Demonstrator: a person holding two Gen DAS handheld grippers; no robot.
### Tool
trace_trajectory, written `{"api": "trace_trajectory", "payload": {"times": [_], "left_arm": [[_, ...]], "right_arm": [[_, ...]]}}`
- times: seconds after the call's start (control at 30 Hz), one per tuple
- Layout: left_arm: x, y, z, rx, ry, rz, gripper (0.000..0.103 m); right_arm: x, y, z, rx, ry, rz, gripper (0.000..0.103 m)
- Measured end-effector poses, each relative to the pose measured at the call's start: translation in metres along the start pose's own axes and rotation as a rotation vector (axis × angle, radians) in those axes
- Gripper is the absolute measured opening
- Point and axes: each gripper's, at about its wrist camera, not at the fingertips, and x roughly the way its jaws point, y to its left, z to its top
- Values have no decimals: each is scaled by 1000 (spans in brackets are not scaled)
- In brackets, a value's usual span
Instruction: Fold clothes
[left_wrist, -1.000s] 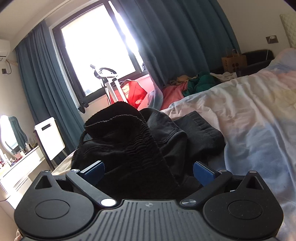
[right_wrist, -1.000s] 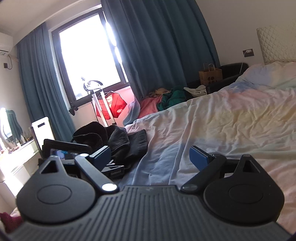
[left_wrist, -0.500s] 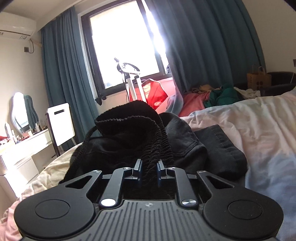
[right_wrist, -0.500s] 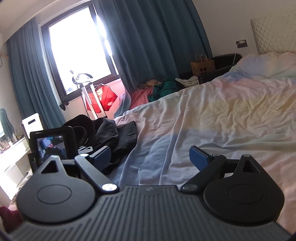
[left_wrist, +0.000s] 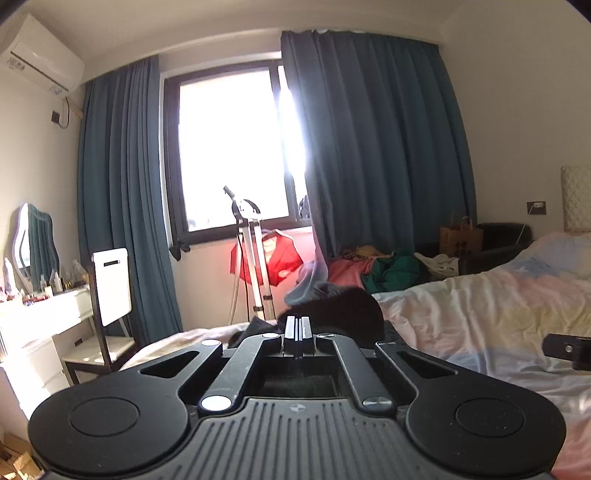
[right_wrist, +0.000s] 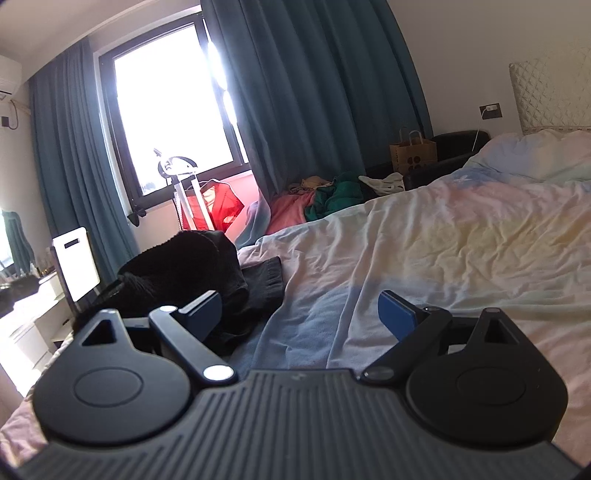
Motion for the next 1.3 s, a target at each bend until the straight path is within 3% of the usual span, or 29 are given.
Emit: {"api": "trace_trajectory", "payload": {"times": [0.07,0.13,0.37,0.47,0.6,0.8,0.9,1.07,1.13,1.17,1.3], "left_arm": [[-25,12,-5,16,6,-5,0],[-34,22,-19,6,65,-15,0],[2,3,-63,-5,228,-87,4],[19,-7,-82,-8,296,-119,21],[47,-26,-105,6,372,-146,62],[91,-67,-140,106,438,-119,67],[108,-67,-146,14,424,-50,77],[112,-44,-140,-213,308,96,72],[110,-43,-138,-182,290,167,70],[111,-44,-137,-158,302,198,62],[112,-56,-136,-102,391,146,57]], "right_arm": [[0,6,-3,-21,15,8,93],[0,13,-6,-42,30,16,93],[-3,28,-13,-97,67,29,93],[-3,25,-12,-86,68,21,93],[5,19,-11,-41,91,18,93],[17,5,-12,46,133,20,93],[25,-2,-14,92,151,20,93],[42,-6,-22,118,190,4,93],[48,-7,-25,131,214,-1,93],[52,-7,-27,136,225,-3,93],[53,-1,-30,108,230,-1,93]]}}
